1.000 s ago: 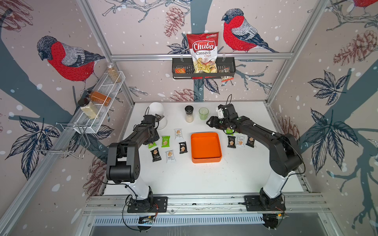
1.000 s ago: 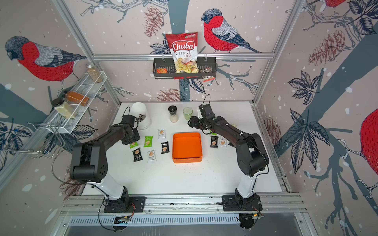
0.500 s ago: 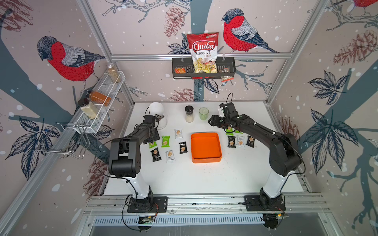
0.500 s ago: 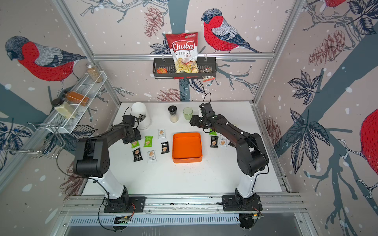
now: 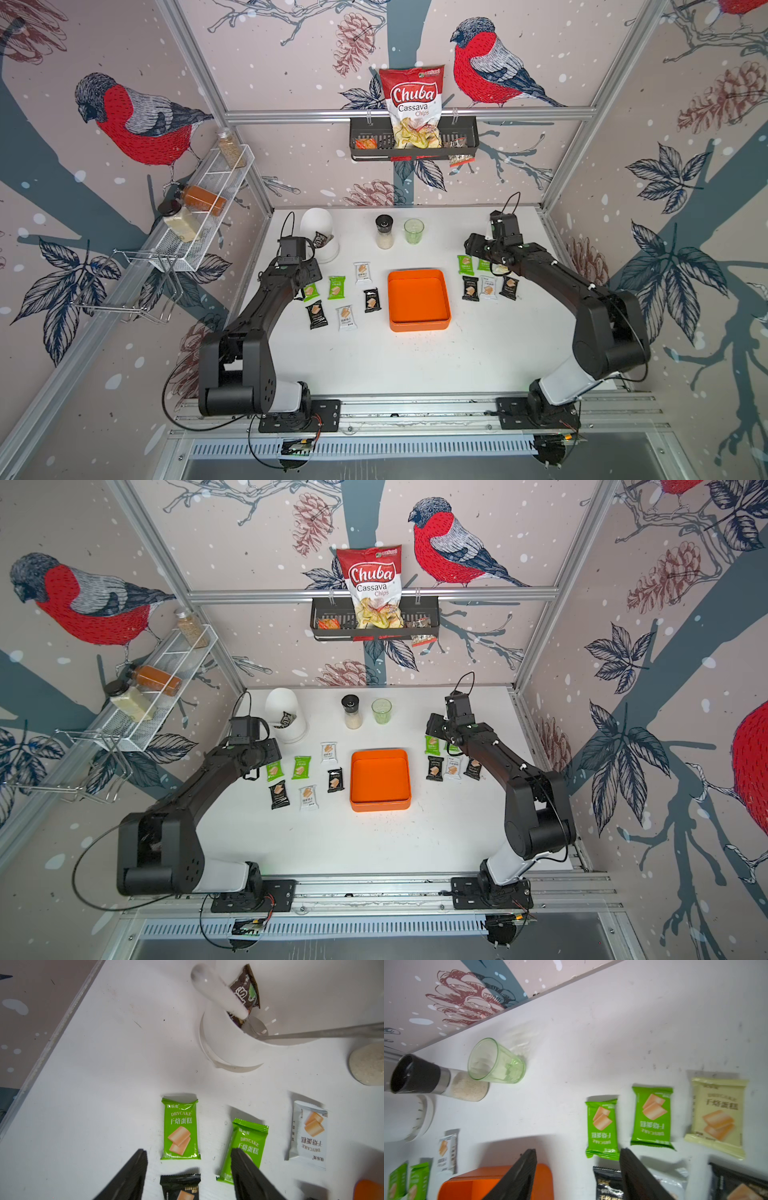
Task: Take the cookies out of the storage box
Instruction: Reset both arms
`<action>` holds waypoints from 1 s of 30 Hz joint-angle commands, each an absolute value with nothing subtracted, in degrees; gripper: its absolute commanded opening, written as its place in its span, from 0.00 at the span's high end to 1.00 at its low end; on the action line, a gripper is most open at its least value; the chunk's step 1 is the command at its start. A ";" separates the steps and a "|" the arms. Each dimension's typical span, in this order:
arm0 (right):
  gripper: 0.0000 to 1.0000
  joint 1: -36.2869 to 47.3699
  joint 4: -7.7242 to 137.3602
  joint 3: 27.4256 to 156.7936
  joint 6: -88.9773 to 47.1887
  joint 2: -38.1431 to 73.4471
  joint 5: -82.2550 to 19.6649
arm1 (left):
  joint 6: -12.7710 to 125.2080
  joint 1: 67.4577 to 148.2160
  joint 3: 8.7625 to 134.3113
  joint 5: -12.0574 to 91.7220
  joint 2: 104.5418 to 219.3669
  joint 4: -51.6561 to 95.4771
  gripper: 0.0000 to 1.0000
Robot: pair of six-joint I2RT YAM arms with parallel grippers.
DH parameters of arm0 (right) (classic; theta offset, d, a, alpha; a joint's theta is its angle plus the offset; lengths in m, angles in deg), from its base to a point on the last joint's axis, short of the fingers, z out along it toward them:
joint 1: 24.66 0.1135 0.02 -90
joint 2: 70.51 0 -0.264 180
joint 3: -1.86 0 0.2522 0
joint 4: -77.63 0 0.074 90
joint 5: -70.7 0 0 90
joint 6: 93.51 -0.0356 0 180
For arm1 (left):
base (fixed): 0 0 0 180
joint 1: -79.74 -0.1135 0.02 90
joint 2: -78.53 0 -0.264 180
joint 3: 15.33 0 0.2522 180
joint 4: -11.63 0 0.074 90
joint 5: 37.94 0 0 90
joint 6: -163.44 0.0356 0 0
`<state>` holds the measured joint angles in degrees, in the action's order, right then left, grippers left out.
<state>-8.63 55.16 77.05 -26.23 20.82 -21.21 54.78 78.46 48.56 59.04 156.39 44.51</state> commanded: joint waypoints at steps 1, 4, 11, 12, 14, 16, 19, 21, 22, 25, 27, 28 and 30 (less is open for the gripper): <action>0.31 -9.25 68.53 71.34 -19.92 19.40 -10.76 | 55.17 78.72 44.11 57.73 152.54 36.12 0.31; 0.31 -10.52 76.77 65.21 -16.03 18.99 -4.48 | 59.97 80.22 37.40 57.94 148.51 26.91 0.32; 0.30 -13.59 99.71 50.23 -9.34 14.56 2.21 | 73.54 82.36 23.85 56.81 146.39 -1.39 0.20; 0.30 -13.67 103.86 48.66 -8.02 14.58 2.62 | 74.97 82.20 22.99 56.69 147.91 -4.95 0.19; 0.30 -13.79 106.99 47.99 -5.39 14.74 2.80 | 76.15 81.88 22.05 56.00 151.49 -10.93 0.18; 0.30 -13.94 112.43 47.22 -2.63 15.85 3.92 | 75.63 81.45 21.53 56.04 156.25 -17.01 0.18; 0.30 -13.02 109.74 47.50 -1.50 15.36 8.98 | 74.45 81.26 22.76 57.33 163.05 -24.07 0.18; 0.30 -12.30 111.04 43.25 -1.27 12.33 8.85 | 73.93 81.16 24.95 57.08 165.78 -22.59 0.19; 0.29 -12.18 113.45 40.78 -1.06 11.27 9.11 | 73.61 81.14 23.96 57.69 166.87 -25.76 0.18; 0.28 -14.73 119.36 35.13 -3.09 10.67 8.31 | 73.13 81.51 20.67 59.85 165.14 -29.69 0.16; 0.28 -16.97 127.01 32.04 -4.58 12.73 4.17 | 73.24 82.61 16.32 63.09 164.24 -36.06 0.08; 0.28 -17.27 127.27 32.36 -5.33 14.28 4.89 | 72.58 82.51 14.59 63.68 164.16 -38.82 0.04; 0.28 -18.96 127.30 33.07 -6.12 15.33 1.76 | 72.90 82.64 11.98 64.83 167.11 -47.81 0.01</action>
